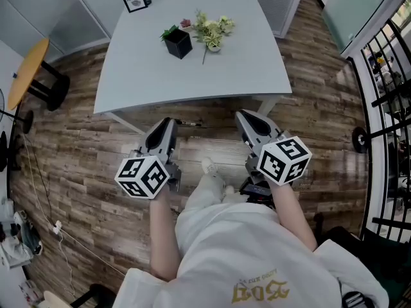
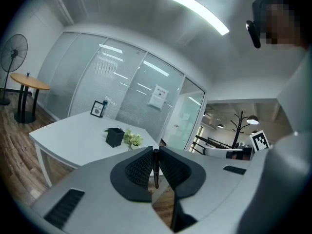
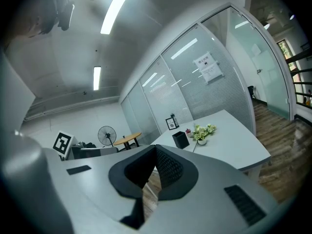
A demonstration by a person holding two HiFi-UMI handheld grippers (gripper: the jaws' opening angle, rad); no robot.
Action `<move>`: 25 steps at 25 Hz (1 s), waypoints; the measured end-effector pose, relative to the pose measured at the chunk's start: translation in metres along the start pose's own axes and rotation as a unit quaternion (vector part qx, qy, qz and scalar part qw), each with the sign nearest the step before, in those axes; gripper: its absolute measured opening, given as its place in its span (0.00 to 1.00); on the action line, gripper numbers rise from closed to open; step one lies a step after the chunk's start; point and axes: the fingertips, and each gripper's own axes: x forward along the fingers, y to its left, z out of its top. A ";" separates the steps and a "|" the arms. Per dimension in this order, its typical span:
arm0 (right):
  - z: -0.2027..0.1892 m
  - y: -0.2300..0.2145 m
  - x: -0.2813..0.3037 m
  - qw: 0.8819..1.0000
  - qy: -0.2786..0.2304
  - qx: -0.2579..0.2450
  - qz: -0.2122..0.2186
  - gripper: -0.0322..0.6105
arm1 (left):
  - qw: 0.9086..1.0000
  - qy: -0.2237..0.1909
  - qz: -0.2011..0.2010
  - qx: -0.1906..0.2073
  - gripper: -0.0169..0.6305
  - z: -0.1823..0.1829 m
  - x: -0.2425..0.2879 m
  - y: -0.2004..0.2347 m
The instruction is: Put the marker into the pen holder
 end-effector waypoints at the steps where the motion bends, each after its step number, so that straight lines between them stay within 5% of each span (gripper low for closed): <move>1: 0.001 -0.003 0.003 1.000 0.002 0.000 0.000 0.08 | 1.000 0.000 0.000 0.000 0.10 0.001 0.004 0.001; 10: 0.012 -0.043 0.057 1.000 0.019 -0.002 -0.003 0.08 | 1.000 0.001 -0.001 -0.009 0.10 0.017 0.066 0.034; 25: 0.066 -0.124 0.250 0.999 0.050 0.012 -0.009 0.08 | 0.999 0.017 -0.002 -0.032 0.10 0.095 0.225 0.160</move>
